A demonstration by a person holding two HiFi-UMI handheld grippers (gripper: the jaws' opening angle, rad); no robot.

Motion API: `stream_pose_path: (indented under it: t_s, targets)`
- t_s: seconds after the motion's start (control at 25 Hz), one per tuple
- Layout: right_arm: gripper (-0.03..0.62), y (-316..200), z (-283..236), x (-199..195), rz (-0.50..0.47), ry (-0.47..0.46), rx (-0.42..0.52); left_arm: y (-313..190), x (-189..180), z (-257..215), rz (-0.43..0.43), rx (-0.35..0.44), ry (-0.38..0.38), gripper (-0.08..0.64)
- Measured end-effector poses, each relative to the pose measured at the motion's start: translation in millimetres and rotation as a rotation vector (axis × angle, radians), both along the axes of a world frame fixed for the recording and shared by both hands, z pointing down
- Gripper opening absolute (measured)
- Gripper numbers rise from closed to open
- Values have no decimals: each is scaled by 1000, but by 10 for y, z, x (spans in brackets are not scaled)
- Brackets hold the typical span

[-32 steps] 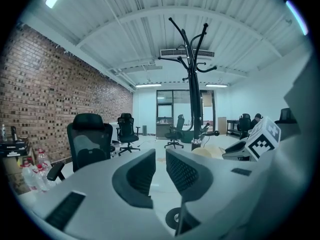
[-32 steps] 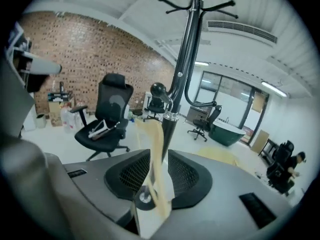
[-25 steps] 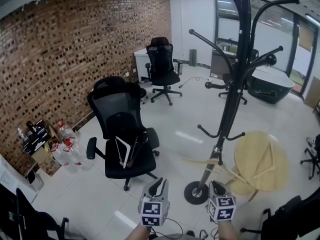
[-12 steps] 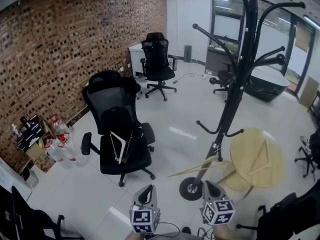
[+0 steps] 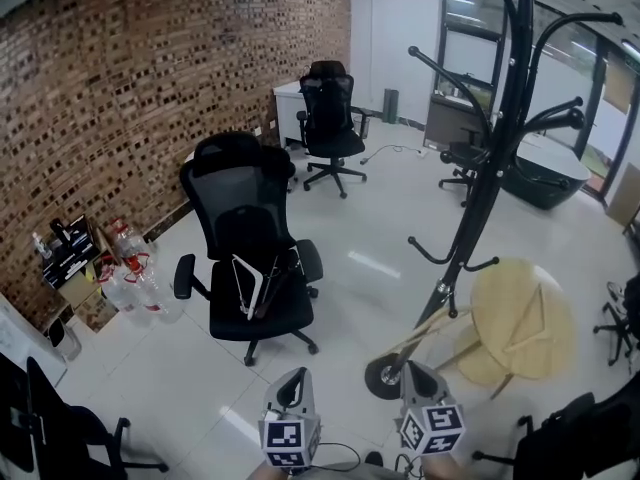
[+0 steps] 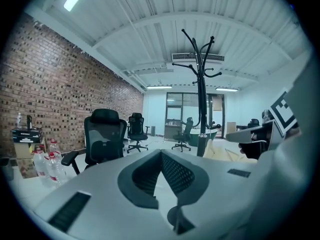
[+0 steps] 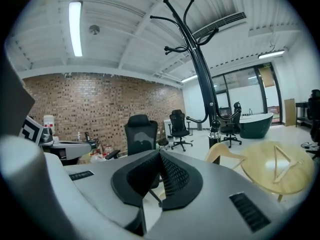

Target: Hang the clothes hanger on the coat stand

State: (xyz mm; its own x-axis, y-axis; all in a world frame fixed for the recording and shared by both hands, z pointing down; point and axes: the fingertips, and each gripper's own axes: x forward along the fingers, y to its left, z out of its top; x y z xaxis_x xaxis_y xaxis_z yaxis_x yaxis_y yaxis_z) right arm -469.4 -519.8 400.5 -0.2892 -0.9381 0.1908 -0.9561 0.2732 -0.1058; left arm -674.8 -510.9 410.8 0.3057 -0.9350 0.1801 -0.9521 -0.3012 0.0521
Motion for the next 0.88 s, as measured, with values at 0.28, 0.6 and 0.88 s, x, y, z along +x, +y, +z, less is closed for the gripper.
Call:
stream_pose_path:
  t_s: [0.28,0.6,0.88]
  targets:
    - [0,62,-28,-230,-45,-12,10,113,-128,56,-35,-23,7,17]
    - [0,170,-17,-260,-67,-22,12,214,-157,70,-58,-12,-5,17]
    - [0,222,78,-238,-65,-45,2,288,-166,147,-70,-18,-8,17]
